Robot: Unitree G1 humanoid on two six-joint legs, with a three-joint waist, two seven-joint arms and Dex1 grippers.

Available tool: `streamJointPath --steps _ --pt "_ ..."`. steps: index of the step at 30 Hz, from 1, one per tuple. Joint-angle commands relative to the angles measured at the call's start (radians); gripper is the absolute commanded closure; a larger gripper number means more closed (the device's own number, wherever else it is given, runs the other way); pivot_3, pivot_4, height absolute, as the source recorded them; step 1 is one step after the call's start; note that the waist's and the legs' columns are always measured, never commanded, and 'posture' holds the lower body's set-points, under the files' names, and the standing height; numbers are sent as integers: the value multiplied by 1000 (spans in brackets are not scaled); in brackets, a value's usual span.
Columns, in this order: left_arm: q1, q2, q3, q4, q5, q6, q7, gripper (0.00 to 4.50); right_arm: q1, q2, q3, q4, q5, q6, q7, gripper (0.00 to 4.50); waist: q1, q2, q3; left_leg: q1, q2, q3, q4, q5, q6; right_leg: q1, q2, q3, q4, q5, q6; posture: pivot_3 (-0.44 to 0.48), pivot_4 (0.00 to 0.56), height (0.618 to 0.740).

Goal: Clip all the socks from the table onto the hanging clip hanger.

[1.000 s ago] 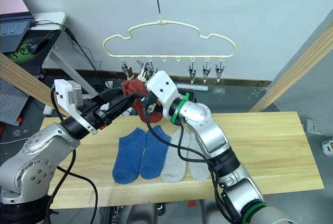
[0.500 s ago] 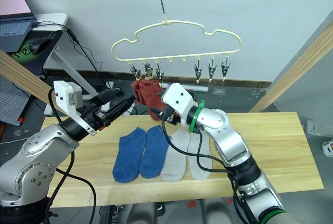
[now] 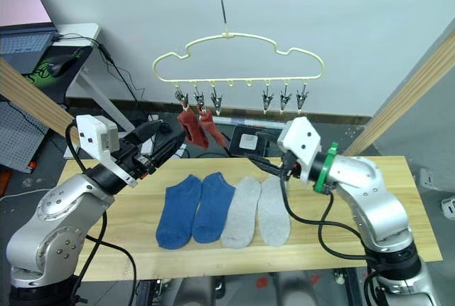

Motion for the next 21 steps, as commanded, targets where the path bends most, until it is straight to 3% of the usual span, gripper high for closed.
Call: streamJointPath --steps 1,10,15,21 --pt "-3 -56 -34 -40 70 -71 50 948 51 -41 -83 -71 60 -1 8 1957 0 1 -7 0 0 0 0 0 0 1 2 0 -1 0 0 -81 237 738" --pt "-32 -141 -127 23 170 -176 31 948 110 -92 -106 -116 112 7 -21 1957 -16 0 -13 4 -7 -1 0 3 5 6 2 2 -2 0 -1 -118 251 738" --pt "-55 -187 -160 78 229 -240 44 2350 108 -102 -94 -127 124 14 -37 1910 -19 0 -13 5 -10 -2 0 3 6 6 1 3 -2 1 -1 -130 255 738" --pt "-91 -250 -190 168 301 -338 53 2350 104 -114 -97 -135 142 26 -46 1910 -19 0 -13 5 -12 -2 0 4 7 7 -2 2 -2 1 0 -139 255 738"
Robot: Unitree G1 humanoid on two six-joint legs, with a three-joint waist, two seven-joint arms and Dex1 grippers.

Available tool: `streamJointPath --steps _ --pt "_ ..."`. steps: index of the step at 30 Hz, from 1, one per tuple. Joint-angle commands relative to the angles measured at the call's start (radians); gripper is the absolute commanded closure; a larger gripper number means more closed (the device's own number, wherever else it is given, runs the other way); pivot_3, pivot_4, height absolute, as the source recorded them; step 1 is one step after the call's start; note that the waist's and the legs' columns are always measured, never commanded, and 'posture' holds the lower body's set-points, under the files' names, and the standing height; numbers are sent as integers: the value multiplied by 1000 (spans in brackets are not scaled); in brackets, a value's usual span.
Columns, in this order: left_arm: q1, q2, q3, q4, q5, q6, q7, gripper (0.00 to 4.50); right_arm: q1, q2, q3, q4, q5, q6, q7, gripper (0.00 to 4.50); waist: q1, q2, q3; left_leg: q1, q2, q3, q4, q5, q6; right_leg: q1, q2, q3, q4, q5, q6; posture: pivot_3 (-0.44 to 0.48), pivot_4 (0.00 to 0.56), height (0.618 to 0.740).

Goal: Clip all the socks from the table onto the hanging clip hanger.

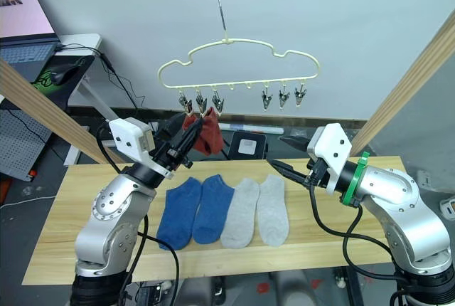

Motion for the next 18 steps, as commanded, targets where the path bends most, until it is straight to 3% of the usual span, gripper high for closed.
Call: streamJointPath --steps 1,18 --pt "-17 -26 -21 21 42 -70 4 2350 -7 -14 -10 -54 30 0 -6 1910 0 0 0 0 0 0 0 0 0 0 0 0 0 0 0 -139 255 738" --pt "-168 -104 -50 250 108 -159 -11 2350 -5 -10 -34 -64 80 6 -52 1910 -23 0 0 -2 0 -1 0 1 1 0 -1 -1 -2 1 2 -178 255 738"
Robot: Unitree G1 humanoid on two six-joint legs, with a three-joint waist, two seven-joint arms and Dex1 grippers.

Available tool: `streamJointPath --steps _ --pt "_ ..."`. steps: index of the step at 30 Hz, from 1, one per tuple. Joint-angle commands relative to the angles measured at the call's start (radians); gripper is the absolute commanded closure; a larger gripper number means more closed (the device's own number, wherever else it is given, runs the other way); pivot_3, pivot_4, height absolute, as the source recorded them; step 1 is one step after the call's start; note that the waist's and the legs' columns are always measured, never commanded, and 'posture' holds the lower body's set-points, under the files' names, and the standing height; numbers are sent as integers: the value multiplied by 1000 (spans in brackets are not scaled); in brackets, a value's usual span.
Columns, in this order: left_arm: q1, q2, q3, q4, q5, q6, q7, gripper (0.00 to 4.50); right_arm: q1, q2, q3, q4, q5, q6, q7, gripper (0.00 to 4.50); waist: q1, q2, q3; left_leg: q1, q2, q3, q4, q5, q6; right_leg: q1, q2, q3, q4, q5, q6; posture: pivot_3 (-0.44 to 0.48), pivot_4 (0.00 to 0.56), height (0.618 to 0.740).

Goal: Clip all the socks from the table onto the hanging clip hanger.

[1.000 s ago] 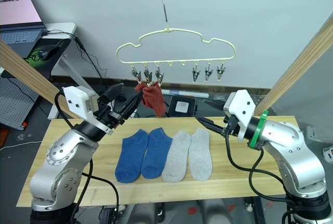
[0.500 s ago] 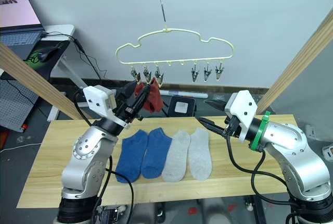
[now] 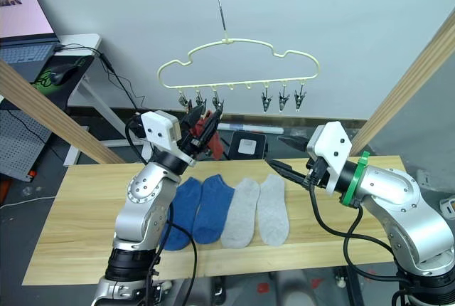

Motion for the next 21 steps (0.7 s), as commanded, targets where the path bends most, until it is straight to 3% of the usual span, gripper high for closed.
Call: streamJointPath --steps 1,21 --pt "-23 -8 0 6 8 -34 -5 2350 3 0 -28 -43 22 -20 -10 1910 -3 0 0 0 0 0 0 0 0 0 0 0 0 0 0 -178 255 738" --pt "-98 -31 17 99 28 -63 35 2350 6 4 1 -42 14 -35 -21 1910 -3 0 0 -2 0 0 0 0 1 0 -1 -1 -4 2 3 -175 253 738"
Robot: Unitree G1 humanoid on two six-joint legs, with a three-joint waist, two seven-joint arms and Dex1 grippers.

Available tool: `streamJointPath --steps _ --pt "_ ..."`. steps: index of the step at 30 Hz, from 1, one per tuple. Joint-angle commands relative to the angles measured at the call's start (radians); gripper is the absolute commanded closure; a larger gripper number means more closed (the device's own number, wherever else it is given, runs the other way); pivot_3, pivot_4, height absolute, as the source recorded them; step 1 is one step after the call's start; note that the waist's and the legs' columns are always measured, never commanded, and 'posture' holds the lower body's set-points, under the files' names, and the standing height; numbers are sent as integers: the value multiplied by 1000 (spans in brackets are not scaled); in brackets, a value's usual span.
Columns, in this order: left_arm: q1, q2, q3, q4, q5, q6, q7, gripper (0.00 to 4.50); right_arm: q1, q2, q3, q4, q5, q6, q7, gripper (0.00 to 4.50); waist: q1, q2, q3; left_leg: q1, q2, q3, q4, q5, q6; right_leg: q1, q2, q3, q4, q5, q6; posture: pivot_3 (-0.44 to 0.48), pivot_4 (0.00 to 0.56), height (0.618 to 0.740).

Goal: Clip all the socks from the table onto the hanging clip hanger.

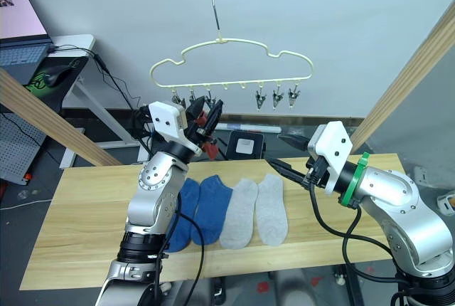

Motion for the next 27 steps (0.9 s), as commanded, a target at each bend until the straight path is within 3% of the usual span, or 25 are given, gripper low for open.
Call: streamJointPath --steps 1,16,23,27 --pt "-24 0 12 -3 0 -22 -5 2350 -2 -3 -2 -38 9 -22 -1 1910 0 0 0 0 0 0 0 0 0 0 0 0 0 0 0 -175 253 738" --pt "-40 -1 13 -5 0 6 -2 2350 4 -7 7 -37 4 -26 -4 1910 0 0 0 0 0 0 0 0 0 0 0 0 0 0 0 -174 253 738" --pt "-55 3 12 2 4 13 -3 3907 4 -7 8 -36 2 -26 -5 1910 0 0 0 0 0 0 0 0 0 0 0 0 0 0 0 -176 253 738" --pt "-56 4 13 1 7 16 -1 4456 3 -6 10 -38 1 -26 -8 1910 0 0 0 0 0 0 0 0 0 0 0 0 0 0 0 -178 253 738"
